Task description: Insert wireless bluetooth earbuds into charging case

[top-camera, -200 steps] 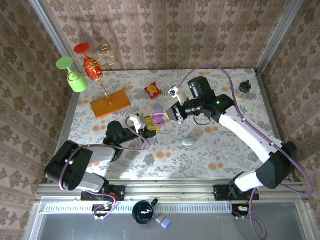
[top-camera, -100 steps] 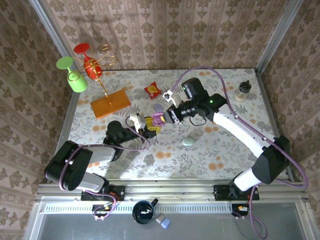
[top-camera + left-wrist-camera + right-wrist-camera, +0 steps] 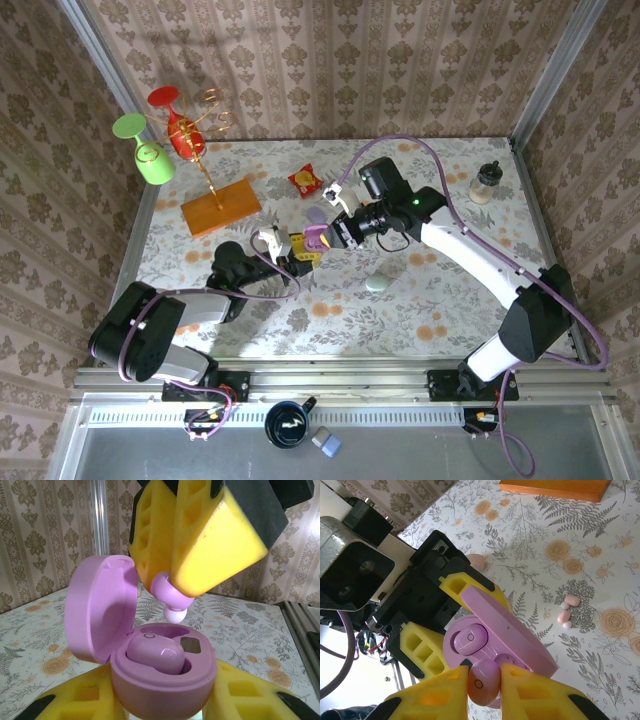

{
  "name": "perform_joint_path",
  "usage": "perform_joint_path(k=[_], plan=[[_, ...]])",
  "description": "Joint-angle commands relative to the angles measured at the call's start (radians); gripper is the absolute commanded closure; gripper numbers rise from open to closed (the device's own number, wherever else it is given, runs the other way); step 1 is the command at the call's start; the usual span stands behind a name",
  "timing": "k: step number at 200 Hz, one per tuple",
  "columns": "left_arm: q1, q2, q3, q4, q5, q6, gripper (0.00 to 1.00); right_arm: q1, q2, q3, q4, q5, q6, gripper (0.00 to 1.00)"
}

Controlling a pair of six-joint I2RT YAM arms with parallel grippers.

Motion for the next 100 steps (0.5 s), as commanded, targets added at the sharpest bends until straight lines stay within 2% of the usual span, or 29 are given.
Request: perform_joint_path(k=[1, 100], plan=[[-0.006, -0.022, 0.015, 0.029, 0.000, -0.021, 0.70, 0.004, 0.012, -0.018, -0.019, -0.022, -0.023, 0.78], [-0.005, -0.016, 0.020, 0.030, -0.014, -0.023, 0.70, 0.005, 0.033, -0.022, -0.033, -0.005, -0.038, 0.77]])
